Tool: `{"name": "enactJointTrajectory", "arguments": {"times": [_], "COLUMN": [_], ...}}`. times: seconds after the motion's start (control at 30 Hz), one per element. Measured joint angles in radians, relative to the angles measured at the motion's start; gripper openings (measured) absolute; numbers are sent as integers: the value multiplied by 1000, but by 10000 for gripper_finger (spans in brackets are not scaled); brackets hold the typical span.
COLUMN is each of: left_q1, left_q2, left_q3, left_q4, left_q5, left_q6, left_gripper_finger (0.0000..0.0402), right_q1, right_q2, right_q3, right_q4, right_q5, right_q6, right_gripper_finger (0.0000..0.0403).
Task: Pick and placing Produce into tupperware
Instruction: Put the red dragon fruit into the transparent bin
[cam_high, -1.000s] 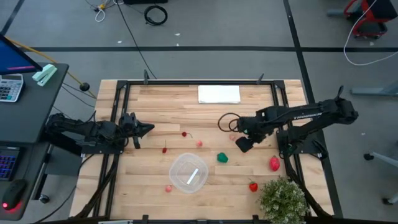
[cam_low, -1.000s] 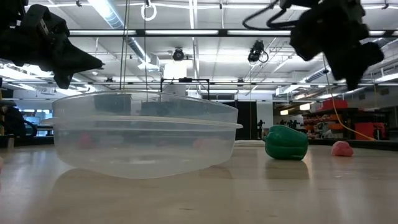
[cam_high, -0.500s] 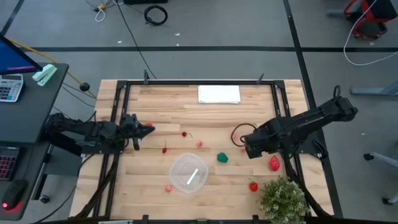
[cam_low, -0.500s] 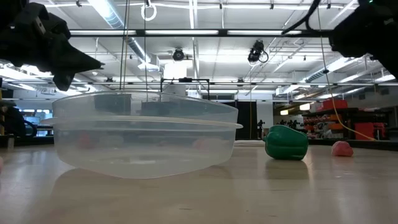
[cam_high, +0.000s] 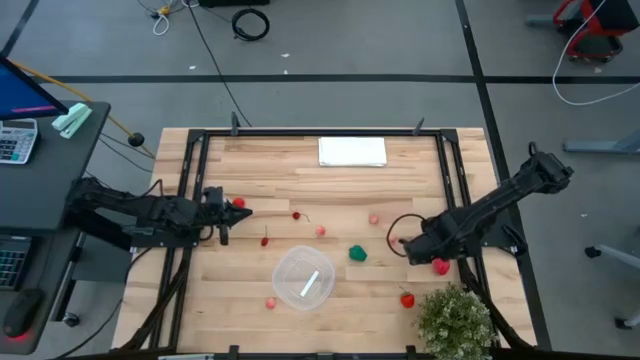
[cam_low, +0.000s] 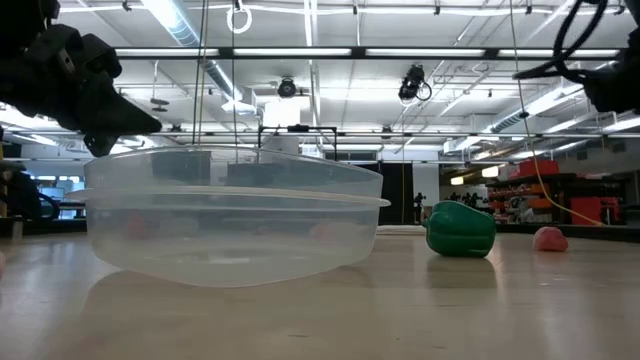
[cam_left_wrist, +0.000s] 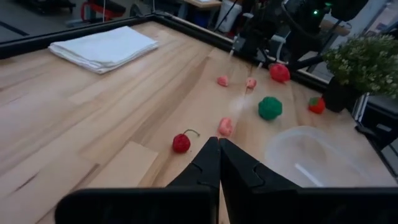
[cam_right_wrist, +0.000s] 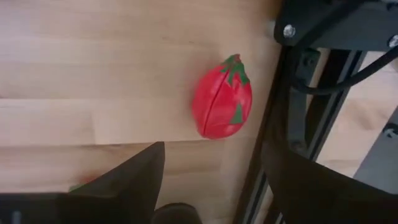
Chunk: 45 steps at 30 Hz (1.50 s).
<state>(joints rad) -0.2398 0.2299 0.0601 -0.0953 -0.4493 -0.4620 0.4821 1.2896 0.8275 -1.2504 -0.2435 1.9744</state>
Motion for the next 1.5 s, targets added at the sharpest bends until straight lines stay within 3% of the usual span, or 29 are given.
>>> {"name": "enactJointTrajectory", "arguments": {"times": [0.33,0.8,1.03,1.33,1.5], "left_q1": [0,0,0,0,0], "left_q2": [12,12,12,12,12], "left_q3": [-3,-3,-2,-2,-2], "left_q4": [26,27,20,19,18], "left_q5": [1,1,0,0,0], "left_q6": [0,-6,-26,-28,-28], "left_gripper_finger": [26,12,24,11,15], "right_q1": [20,20,20,20,20], "right_q2": [0,0,0,0,0], "right_q3": [-160,-274,-310,-315,-289], "right_q4": [170,285,344,370,389], "right_q5": [1,-57,-58,-49,36], "right_q6": [27,50,52,52,47], "right_gripper_finger": [276,277,273,253,249]}}
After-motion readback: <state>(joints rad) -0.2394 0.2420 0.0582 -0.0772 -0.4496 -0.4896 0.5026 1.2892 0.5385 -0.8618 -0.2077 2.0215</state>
